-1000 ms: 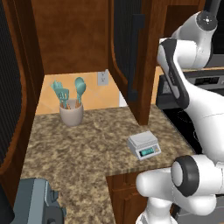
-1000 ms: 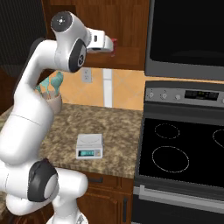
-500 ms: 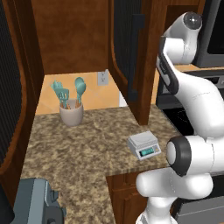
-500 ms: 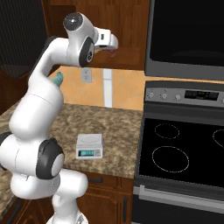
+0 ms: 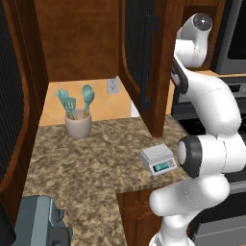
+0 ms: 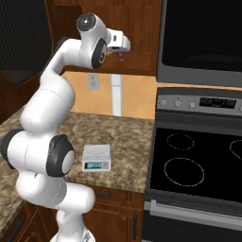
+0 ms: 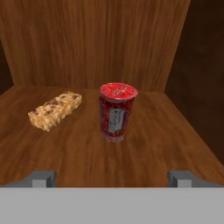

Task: Pick the yogurt and place it on the digital scale for weighing, and close the cabinet.

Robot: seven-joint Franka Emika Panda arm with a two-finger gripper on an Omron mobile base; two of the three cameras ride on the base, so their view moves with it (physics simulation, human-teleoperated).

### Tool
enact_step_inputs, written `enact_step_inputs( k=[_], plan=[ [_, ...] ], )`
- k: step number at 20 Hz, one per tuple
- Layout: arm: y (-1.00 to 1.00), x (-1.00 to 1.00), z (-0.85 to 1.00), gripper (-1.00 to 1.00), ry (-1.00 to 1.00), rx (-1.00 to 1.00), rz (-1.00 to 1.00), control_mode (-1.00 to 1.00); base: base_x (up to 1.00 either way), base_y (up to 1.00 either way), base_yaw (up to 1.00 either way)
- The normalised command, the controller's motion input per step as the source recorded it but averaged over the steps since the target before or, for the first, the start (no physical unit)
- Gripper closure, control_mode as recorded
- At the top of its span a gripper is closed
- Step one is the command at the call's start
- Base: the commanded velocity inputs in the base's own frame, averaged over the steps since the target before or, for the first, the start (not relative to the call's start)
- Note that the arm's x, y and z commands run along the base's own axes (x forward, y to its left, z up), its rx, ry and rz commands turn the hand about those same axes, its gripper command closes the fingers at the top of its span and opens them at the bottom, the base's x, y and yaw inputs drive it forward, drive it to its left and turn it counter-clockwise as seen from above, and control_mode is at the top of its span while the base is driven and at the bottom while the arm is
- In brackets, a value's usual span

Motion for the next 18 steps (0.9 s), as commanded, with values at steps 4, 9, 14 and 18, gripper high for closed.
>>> enact_step_inputs(
  k=[4, 9, 14, 18],
  plan=[
    [-0.01, 0.42, -0.07, -1.0, 0.0, 0.0, 0.0, -1.0, 0.0, 0.0, 0.0],
    [-0.1, 0.37, -0.05, -1.0, 0.0, 0.0, 0.0, -1.0, 0.0, 0.0, 0.0],
    [-0.11, 0.34, -0.07, -1.0, 0.0, 0.0, 0.0, -1.0, 0.0, 0.0, 0.0],
    [-0.05, 0.31, -0.11, -1.0, 0.0, 0.0, 0.0, -1.0, 0.0, 0.0, 0.0]
  ],
)
